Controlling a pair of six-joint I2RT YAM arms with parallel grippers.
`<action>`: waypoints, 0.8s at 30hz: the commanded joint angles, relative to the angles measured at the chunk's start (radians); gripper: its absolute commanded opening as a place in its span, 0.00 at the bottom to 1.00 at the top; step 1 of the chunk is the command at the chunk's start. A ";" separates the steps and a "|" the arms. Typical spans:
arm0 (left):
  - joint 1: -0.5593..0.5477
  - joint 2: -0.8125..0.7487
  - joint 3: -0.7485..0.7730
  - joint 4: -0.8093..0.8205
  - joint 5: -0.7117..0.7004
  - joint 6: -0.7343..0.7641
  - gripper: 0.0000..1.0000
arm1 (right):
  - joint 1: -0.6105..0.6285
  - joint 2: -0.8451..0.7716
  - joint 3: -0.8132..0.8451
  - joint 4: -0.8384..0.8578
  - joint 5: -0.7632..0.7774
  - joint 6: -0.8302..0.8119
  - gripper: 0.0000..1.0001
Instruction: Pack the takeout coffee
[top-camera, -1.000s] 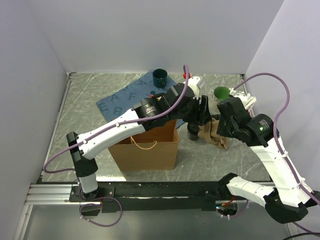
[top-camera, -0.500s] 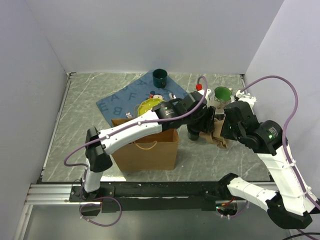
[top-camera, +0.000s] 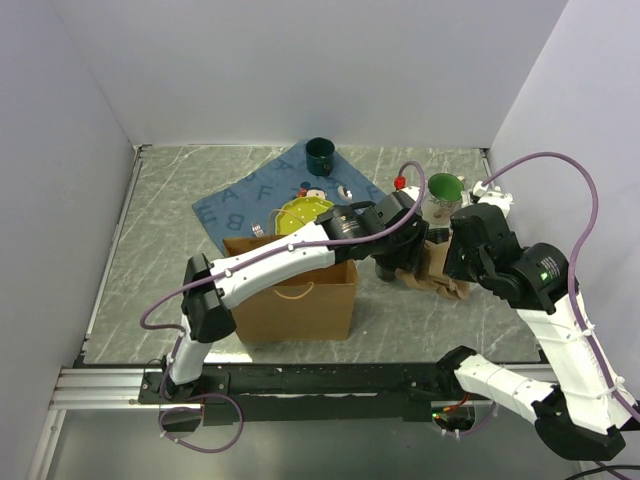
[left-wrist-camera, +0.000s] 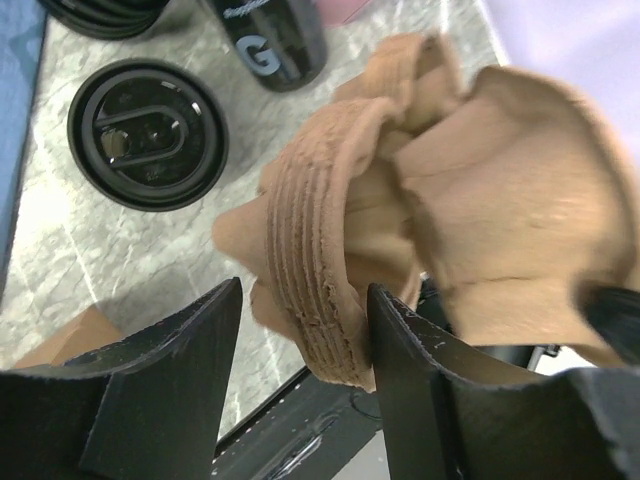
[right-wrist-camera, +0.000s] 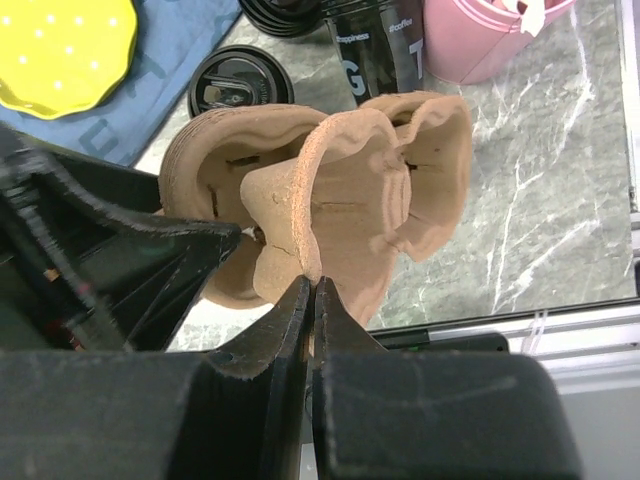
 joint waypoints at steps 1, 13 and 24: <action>-0.006 0.038 0.066 -0.081 -0.029 -0.005 0.58 | -0.021 -0.021 0.074 -0.186 0.031 -0.042 0.00; -0.006 0.042 0.101 -0.084 -0.008 -0.003 0.57 | -0.095 -0.027 0.131 -0.186 0.028 -0.152 0.00; 0.034 -0.015 0.201 -0.073 0.002 -0.032 0.59 | -0.114 0.008 0.208 -0.123 0.000 -0.212 0.00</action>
